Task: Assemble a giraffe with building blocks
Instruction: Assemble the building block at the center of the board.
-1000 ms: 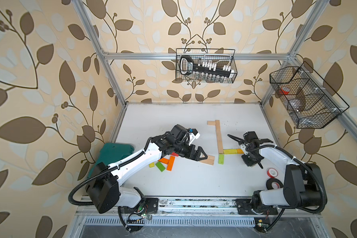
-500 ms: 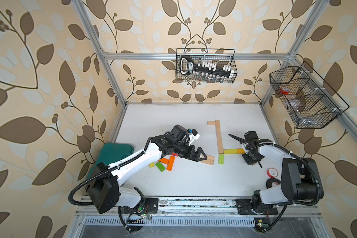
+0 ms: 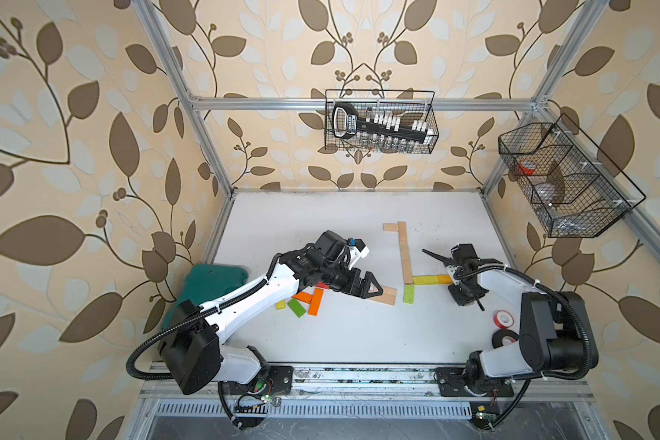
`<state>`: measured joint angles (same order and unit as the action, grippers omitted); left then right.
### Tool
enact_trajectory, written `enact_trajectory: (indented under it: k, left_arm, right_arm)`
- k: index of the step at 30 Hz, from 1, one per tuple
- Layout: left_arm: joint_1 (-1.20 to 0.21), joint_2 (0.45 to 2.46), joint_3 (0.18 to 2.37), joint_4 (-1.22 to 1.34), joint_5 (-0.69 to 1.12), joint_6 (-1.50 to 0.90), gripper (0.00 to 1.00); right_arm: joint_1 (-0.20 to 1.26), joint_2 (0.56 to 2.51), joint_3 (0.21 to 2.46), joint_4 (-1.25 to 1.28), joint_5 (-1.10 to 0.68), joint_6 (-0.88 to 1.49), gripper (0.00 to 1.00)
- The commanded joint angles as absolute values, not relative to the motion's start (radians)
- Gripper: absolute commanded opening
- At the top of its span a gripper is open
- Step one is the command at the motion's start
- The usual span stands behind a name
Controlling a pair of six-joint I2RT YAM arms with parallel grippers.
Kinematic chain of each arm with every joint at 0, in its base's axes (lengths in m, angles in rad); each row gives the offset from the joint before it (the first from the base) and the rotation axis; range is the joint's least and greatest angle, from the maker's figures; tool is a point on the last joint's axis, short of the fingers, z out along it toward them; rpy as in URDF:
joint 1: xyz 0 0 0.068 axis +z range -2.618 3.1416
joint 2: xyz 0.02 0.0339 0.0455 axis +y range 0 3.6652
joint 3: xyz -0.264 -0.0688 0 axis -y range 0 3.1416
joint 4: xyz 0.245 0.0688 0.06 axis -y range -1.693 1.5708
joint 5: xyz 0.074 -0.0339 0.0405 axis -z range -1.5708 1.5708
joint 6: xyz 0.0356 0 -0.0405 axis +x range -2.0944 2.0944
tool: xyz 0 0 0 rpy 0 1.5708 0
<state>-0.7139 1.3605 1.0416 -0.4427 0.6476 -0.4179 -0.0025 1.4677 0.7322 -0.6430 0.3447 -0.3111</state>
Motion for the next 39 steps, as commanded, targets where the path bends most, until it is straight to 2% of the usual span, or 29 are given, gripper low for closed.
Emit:
enact_trajectory:
  k: [1, 8, 17, 39]
  left_arm:
    - [-0.72, 1.32, 1.048, -0.417, 0.666, -0.4, 0.99]
    - [-0.719, 1.307, 1.041, -0.407, 0.654, -0.406, 0.99]
    - [-0.718, 1.295, 1.04, -0.411, 0.637, -0.404, 0.99]
    - [-0.718, 1.297, 1.043, -0.423, 0.64, -0.397, 0.99]
  right_arm:
    - [-0.01, 1.452, 0.703, -0.653, 0.33, -0.307, 0.37]
    - [-0.016, 1.434, 0.687, -0.652, 0.289, -0.313, 0.27]
    - [-0.046, 1.463, 0.711, -0.651, 0.257, -0.314, 0.19]
    - [-0.075, 1.509, 0.754, -0.643, 0.247, -0.311, 0.13]
